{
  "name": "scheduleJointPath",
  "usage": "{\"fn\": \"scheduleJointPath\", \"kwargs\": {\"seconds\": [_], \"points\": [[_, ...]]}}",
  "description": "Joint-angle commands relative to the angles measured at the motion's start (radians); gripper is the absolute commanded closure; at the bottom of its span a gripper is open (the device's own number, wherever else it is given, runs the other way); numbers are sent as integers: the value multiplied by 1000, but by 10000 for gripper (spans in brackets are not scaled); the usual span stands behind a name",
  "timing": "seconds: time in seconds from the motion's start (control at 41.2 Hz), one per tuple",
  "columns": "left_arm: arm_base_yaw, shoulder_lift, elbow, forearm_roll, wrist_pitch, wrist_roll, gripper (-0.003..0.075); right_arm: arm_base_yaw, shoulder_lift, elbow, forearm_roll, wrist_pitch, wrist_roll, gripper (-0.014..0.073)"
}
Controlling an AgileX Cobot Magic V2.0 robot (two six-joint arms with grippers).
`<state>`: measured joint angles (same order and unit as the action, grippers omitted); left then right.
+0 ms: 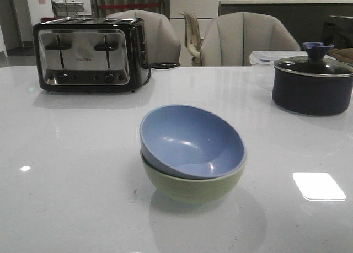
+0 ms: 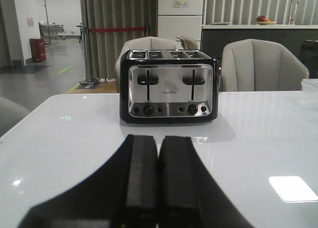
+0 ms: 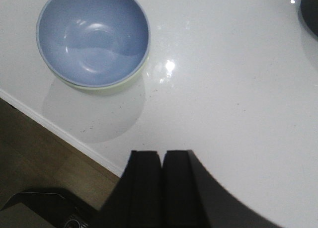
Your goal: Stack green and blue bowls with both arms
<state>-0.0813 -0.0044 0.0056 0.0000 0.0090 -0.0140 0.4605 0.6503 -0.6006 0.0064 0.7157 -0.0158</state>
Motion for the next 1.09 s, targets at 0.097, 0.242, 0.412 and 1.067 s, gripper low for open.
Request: {"fn": "scheduleJointPath", "kwargs": {"seconds": [0.097,0.242,0.412,1.067], "points": [[1,-21,19,-12,-90,-9,619,-157,-151,50,-19,-168,-10,559],[1,-21,19,-12,-90,-9,619,-322,-337,234,-24,-372,-10,559],[1,-21,19,-12,-90,-9,619,-434,-542,442,-23,-570,-9,559],[1,-21,19,-12,-90,-9,619,-444,-682,627,-6,-722,-9,559]]}}
